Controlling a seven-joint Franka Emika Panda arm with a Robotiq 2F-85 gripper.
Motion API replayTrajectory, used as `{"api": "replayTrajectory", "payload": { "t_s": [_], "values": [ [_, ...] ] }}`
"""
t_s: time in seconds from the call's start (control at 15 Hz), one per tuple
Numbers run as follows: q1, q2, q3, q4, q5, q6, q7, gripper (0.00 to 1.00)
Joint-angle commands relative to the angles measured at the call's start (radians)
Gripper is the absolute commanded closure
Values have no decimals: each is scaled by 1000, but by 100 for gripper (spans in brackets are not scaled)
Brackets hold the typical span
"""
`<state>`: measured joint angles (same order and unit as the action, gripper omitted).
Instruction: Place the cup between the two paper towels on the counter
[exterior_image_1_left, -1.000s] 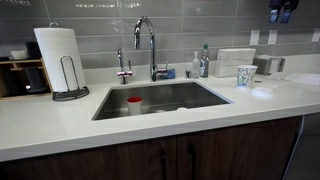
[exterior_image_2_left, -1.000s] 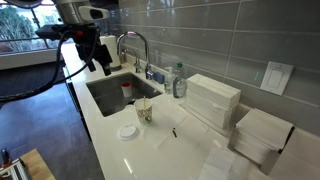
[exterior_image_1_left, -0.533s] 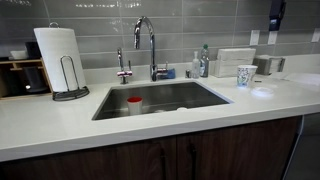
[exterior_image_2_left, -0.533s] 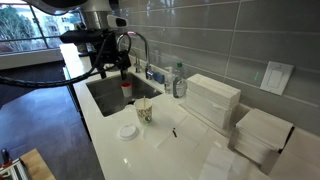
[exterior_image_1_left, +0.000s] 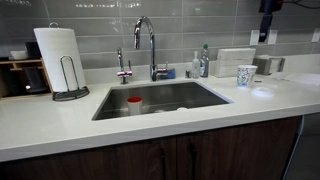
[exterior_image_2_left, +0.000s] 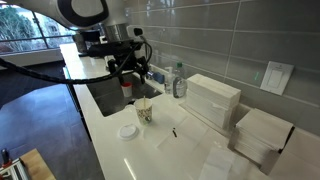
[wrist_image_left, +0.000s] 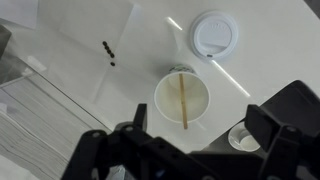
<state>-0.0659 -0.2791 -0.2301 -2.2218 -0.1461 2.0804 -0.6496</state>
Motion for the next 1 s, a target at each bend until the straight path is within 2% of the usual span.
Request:
{"api": "replayTrajectory", "payload": {
  "t_s": [0.0,0.47,0.93],
  "values": [
    [-11,8,8,2,5,7,-5,0],
    [-12,13,7,11,7,10,-7,0],
    [-27,119,-23,40,32,95,-102,0]
  ]
}}
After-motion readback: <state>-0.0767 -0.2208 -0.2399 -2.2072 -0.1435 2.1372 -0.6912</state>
